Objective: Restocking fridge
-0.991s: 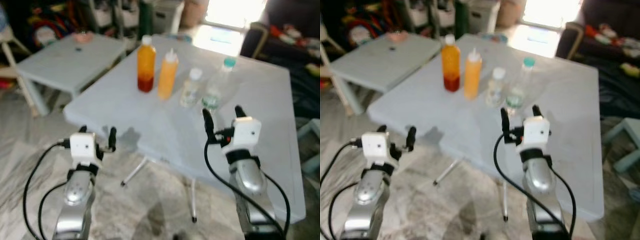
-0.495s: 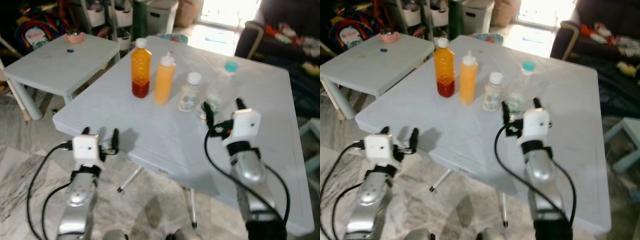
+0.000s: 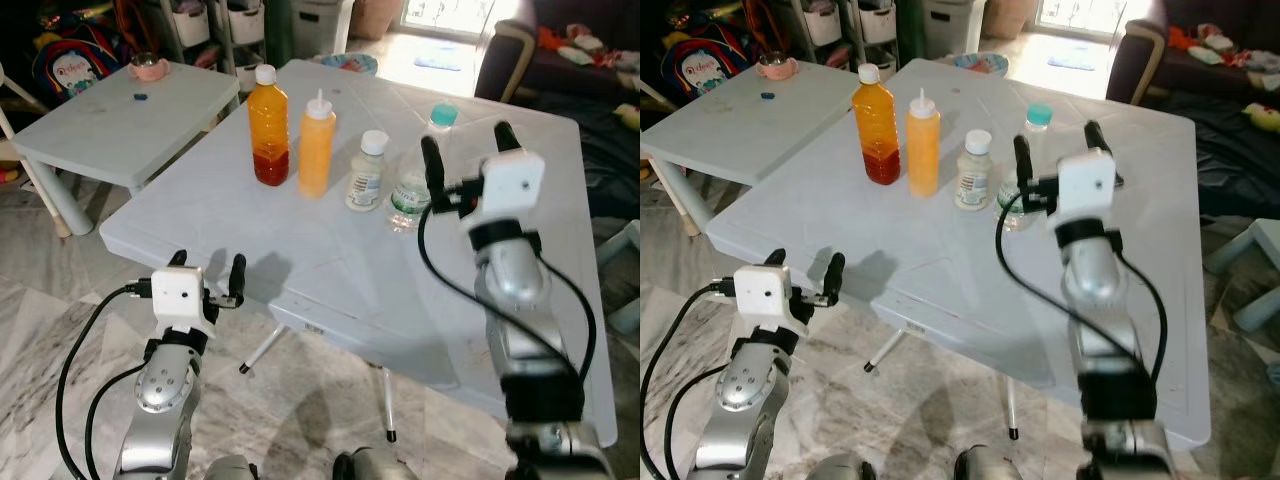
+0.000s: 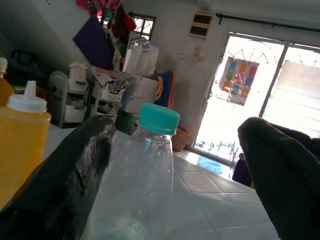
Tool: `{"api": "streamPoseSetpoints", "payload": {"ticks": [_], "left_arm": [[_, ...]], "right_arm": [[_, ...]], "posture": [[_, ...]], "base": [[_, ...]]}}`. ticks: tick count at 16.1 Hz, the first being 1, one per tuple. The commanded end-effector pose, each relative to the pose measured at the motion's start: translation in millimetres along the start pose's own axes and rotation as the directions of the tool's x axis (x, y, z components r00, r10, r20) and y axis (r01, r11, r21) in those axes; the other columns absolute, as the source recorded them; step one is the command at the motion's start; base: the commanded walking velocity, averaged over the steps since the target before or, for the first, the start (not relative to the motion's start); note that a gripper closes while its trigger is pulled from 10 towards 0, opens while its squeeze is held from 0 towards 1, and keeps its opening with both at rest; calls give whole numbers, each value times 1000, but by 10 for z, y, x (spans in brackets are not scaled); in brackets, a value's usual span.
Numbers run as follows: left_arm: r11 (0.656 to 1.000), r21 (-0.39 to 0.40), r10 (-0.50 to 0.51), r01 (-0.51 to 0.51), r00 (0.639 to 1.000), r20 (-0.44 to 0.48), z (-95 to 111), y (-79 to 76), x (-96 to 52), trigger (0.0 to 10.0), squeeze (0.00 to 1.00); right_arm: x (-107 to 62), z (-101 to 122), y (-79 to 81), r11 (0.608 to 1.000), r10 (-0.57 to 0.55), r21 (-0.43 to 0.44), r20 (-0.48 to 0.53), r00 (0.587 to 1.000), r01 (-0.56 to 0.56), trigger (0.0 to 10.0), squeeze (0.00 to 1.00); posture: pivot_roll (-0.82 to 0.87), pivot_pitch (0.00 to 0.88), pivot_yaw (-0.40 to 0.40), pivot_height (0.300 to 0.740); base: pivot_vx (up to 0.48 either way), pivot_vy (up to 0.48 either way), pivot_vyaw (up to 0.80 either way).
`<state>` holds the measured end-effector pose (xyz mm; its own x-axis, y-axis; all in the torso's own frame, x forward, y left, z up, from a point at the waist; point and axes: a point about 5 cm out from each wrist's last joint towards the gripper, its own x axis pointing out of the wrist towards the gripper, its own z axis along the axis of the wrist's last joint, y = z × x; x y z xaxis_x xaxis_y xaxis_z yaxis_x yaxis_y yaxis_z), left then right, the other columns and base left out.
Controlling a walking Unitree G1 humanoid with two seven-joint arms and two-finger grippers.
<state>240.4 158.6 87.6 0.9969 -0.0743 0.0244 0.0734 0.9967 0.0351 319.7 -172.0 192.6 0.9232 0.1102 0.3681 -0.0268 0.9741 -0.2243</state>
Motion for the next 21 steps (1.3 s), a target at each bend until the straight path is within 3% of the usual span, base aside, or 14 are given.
{"api": "streamPoseSetpoints", "payload": {"ticks": [1, 8, 11, 12, 13, 21], "left_arm": [[1000, 9, -5, 5, 1000, -2, 24, 8, -1, 10000, 0], [1000, 17, 0, 0, 1000, -5, 44, 8, 13, 10000, 0], [1000, 21, 4, -4, 1000, -7, 50, 13, 23, 10000, 0], [1000, 21, 4, -4, 1000, -7, 51, 7, 24, 10000, 0], [1000, 21, 3, -3, 1000, -8, 51, 2, 24, 10000, 0], [1000, 14, 6, -6, 1000, -8, 67, -25, 36, 10000, 0]], "right_arm": [[90, 41, -47, 1000, 0, -3, 24, 1000, 0, 10000, 0], [397, 121, 16, 999, 13, 44, 35, 999, -14, 10000, 0], [501, 86, 28, 997, 2, 78, -16, 1000, 0, 10000, 0], [524, 72, 18, 995, -11, 95, -36, 999, 15, 9216, 0], [542, 65, 19, 995, -8, 98, -50, 999, 13, 0, 0], [550, 6, 32, 996, 5, 89, -125, 992, 6, 0, 0]], "posture": [[61, 64, -24, 740], [74, 68, -15, 740], [77, 74, -17, 740], [76, 74, -17, 740], [76, 76, -18, 740], [65, 86, -22, 740]], "base": [[0, 0, 0], [0, 0, 0], [0, 0, 0], [0, 0, 0], [0, 0, 0], [0, 0, 0]]}}
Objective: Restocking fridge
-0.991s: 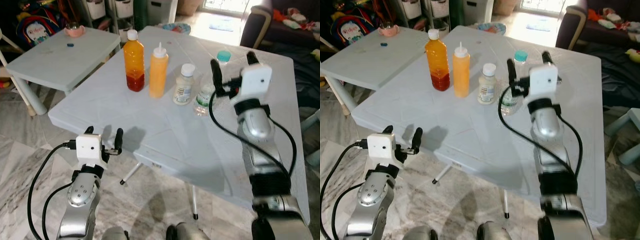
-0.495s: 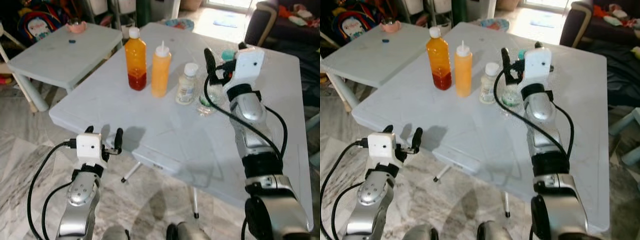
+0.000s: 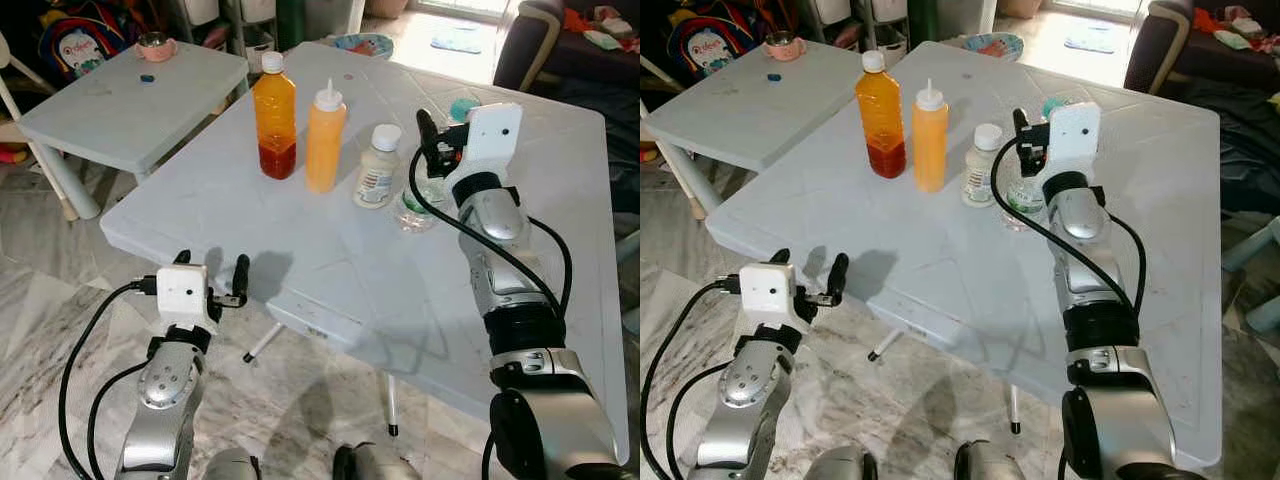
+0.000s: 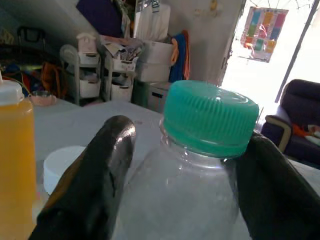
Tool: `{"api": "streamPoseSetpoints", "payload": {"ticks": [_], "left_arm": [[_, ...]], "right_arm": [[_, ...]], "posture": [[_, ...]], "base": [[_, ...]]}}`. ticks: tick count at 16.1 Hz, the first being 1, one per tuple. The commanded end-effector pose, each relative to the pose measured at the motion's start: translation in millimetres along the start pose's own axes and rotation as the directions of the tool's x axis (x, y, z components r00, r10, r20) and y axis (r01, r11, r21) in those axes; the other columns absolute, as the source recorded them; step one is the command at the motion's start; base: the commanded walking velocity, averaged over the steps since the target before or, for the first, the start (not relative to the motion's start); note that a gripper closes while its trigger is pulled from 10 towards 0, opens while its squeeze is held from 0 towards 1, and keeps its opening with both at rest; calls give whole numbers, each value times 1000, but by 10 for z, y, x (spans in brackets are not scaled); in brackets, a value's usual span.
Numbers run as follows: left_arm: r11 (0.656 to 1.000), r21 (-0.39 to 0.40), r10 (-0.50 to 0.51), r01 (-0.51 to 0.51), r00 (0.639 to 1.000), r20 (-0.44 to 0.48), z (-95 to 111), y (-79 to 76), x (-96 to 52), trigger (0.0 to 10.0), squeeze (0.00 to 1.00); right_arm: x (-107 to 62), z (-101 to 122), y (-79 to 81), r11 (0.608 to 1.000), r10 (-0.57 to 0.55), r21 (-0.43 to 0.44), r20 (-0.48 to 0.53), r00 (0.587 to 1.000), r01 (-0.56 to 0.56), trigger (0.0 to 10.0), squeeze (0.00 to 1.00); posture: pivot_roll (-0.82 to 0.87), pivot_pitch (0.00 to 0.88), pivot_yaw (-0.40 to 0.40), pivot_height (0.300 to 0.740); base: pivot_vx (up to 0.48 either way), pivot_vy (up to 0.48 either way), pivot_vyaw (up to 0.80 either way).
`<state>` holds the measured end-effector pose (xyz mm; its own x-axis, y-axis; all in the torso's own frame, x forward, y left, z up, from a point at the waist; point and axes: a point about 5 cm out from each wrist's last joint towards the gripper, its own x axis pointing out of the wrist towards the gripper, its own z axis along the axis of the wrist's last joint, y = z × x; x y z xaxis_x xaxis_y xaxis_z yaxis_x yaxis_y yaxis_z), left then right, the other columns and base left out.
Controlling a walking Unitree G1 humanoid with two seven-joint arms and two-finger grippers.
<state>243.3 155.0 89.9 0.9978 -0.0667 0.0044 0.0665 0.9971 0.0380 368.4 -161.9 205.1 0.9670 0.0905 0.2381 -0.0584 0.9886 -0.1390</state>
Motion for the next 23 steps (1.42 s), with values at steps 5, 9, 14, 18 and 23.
{"api": "streamPoseSetpoints", "payload": {"ticks": [5, 9, 14, 18, 23], "left_arm": [[1000, 8, 0, 0, 1000, -3, 25, -8, -7, 10000, 0], [998, 33, 47, -45, 997, -54, -48, -5, -8, 10000, 0], [997, 53, 51, -49, 997, -55, -27, -17, 57, 10000, 0], [997, 49, 62, -59, 996, -62, -41, -6, 43, 10000, 0], [997, 39, 69, -66, 995, -75, -73, -13, 41, 10000, 0]], "right_arm": [[3, 86, -22, 999, 6, -43, -26, 1000, -7, 0, 0], [-81, 108, 13, 999, 16, -40, -22, 1000, -17, 0, 0], [-189, 200, 116, 999, 33, -8, 15, 999, -32, 0, 0], [-463, 154, 338, 985, 134, 99, 49, 990, -138, 10000, 0], [-616, 37, 434, 980, 153, 124, 19, 988, -154, 10000, 0]], "posture": [[62, 94, -28, 740], [62, 94, -31, 740], [57, 95, -26, 740], [59, 94, -21, 740], [59, 67, -36, 740]], "base": [[0, 0, 0], [0, 0, 0], [0, 0, 0], [0, 0, 0], [0, 0, 0]]}}
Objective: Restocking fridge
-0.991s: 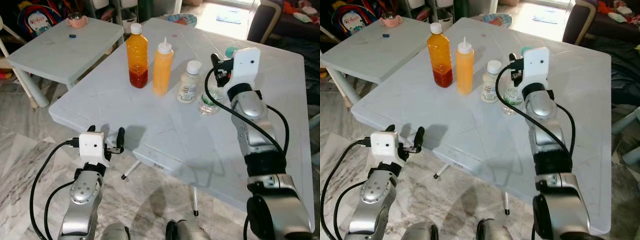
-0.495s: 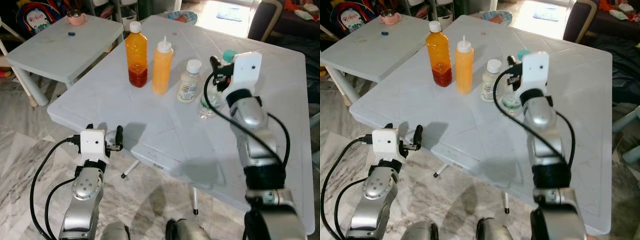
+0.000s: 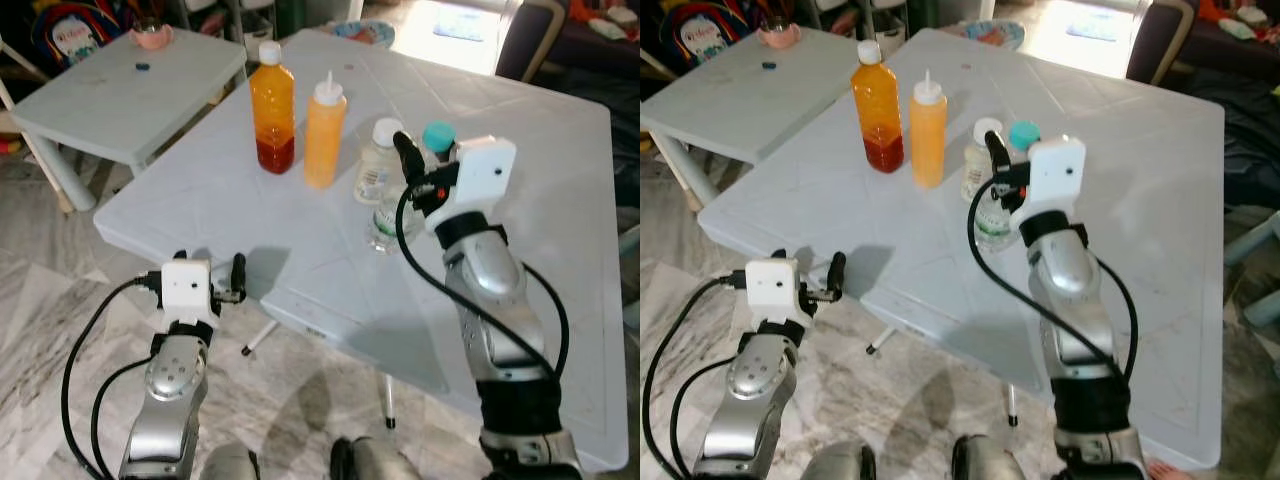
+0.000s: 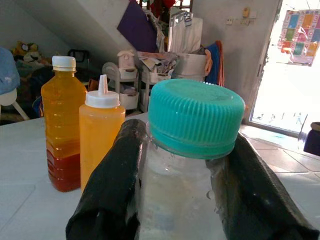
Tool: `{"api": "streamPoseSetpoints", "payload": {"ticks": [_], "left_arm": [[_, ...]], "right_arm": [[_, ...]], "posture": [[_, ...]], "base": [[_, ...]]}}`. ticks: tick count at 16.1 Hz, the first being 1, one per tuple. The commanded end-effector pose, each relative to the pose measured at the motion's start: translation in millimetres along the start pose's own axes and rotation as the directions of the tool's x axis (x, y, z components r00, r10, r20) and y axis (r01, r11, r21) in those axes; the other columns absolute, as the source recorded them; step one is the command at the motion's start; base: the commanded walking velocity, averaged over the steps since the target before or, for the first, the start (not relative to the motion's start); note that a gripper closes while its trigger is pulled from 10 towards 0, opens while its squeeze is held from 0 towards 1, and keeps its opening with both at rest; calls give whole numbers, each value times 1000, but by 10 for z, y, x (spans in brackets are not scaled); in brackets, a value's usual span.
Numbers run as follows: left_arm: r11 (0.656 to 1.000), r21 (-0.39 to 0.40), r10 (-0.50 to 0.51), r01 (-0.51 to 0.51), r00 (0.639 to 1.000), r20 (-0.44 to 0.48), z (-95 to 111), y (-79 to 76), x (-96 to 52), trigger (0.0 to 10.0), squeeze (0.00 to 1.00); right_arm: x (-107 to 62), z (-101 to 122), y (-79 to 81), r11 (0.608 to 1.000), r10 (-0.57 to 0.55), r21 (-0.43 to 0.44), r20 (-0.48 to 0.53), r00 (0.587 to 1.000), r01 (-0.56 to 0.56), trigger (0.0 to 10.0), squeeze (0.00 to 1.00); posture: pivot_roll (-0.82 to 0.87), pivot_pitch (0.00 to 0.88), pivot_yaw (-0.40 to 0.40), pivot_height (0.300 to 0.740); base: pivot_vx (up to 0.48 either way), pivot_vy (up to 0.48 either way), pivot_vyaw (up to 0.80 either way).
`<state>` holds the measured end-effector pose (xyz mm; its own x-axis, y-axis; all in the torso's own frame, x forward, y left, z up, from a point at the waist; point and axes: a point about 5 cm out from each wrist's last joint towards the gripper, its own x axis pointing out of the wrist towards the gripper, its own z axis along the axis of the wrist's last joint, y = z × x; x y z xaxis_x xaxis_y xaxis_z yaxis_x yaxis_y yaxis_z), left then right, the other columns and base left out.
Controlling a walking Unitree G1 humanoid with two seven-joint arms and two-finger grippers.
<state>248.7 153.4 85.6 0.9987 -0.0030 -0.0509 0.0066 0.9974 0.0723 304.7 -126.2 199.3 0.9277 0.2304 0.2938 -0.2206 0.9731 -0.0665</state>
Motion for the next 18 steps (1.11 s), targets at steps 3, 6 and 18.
{"api": "streamPoseSetpoints", "payload": {"ticks": [3, 6, 18], "left_arm": [[1000, 15, 2, -2, 999, -37, -74, 66, 13, 10000, 0], [1000, 20, 22, -21, 1000, -22, -22, 133, 56, 10000, 0], [999, 2, 51, -51, 999, 15, 66, 128, 114, 10000, 0]], "right_arm": [[-193, -395, -16, 1000, 0, -1, -215, 977, 0, 10000, 0], [-262, -454, -53, 999, -18, 26, -303, 953, 27, 10000, 0], [-185, -369, 110, 995, 93, 63, -276, 957, -78, 10000, 0]], "posture": [[57, 68, -47, 740], [55, 66, -32, 740], [46, 117, -51, 740]], "base": [[0, 0, 0], [-165, 0, 0], [-271, 0, 0]]}}
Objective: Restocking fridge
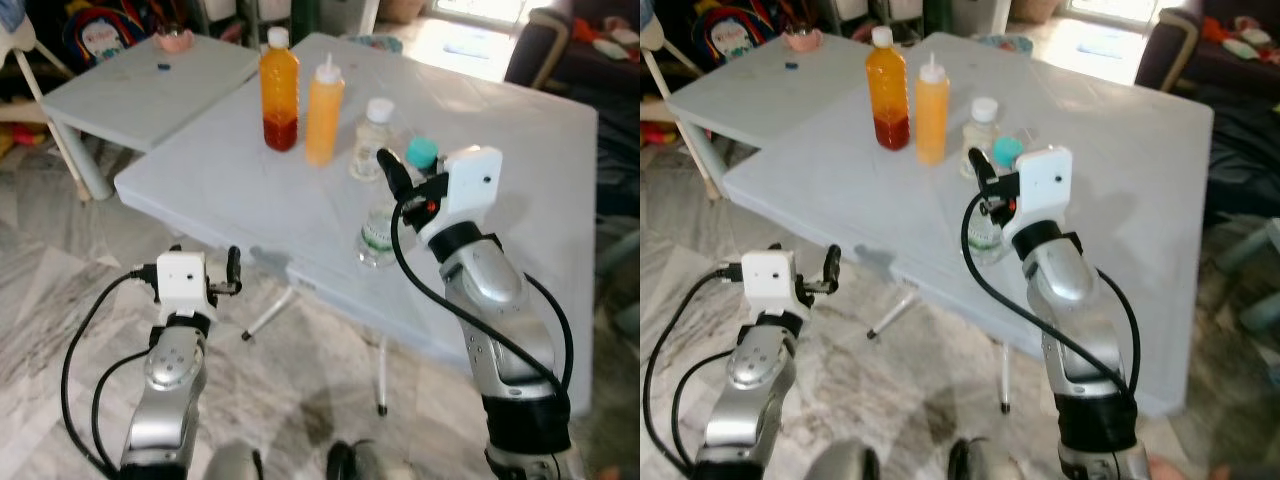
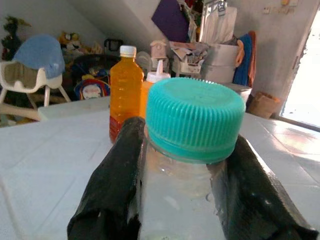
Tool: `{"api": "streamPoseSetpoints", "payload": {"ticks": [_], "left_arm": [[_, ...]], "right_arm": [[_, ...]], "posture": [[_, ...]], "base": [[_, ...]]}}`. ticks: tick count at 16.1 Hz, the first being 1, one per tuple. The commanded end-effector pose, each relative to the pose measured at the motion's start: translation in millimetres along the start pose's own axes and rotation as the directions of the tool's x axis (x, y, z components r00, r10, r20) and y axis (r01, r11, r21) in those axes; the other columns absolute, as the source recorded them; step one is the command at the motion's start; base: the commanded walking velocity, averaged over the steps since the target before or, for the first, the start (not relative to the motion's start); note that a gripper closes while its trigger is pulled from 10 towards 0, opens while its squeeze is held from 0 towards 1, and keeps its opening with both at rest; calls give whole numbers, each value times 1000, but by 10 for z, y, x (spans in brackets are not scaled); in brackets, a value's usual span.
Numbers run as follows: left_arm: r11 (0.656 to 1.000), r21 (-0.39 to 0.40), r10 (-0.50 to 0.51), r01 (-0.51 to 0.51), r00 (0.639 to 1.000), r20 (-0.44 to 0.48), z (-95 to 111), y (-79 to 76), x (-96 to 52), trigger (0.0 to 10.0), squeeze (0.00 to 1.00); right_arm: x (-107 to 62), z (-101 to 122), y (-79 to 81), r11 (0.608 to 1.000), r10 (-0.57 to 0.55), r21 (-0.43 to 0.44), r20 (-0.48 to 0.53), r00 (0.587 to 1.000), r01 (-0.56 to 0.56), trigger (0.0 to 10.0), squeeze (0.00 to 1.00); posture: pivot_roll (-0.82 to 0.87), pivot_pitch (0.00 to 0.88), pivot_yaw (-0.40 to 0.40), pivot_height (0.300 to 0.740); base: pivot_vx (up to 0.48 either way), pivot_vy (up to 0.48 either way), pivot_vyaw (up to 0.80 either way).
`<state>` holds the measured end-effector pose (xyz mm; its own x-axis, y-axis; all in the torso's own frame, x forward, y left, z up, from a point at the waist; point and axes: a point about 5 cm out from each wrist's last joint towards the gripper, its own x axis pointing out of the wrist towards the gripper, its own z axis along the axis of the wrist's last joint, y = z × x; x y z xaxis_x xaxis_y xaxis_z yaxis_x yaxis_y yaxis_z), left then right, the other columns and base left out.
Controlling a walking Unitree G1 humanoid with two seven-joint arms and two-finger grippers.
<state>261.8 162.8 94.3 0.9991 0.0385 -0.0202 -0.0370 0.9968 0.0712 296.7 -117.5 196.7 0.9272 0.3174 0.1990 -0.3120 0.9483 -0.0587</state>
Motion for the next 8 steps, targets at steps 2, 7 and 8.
{"api": "streamPoseSetpoints", "payload": {"ticks": [2, 7, 8], "left_arm": [[1000, 3, 12, -12, 1000, -12, -25, 18, -15, 10000, 0], [1000, 4, 30, -29, 999, -15, -33, 50, -27, 10000, 0], [999, 2, 33, -33, 999, -17, -37, 63, -34, 10000, 0]], "right_arm": [[-80, -362, 27, 1000, 5, 26, -174, 985, 0, 10000, 0], [-55, -366, 18, 1000, 25, -13, -161, 987, -27, 10000, 0], [-47, -368, 8, 999, 24, -20, -160, 987, -28, 10000, 0]], "posture": [[42, 121, -60, 740], [46, 130, -73, 740], [46, 130, -73, 740]], "base": [[-277, 0, 0], [-270, 0, 0], [-435, 0, 0]]}}
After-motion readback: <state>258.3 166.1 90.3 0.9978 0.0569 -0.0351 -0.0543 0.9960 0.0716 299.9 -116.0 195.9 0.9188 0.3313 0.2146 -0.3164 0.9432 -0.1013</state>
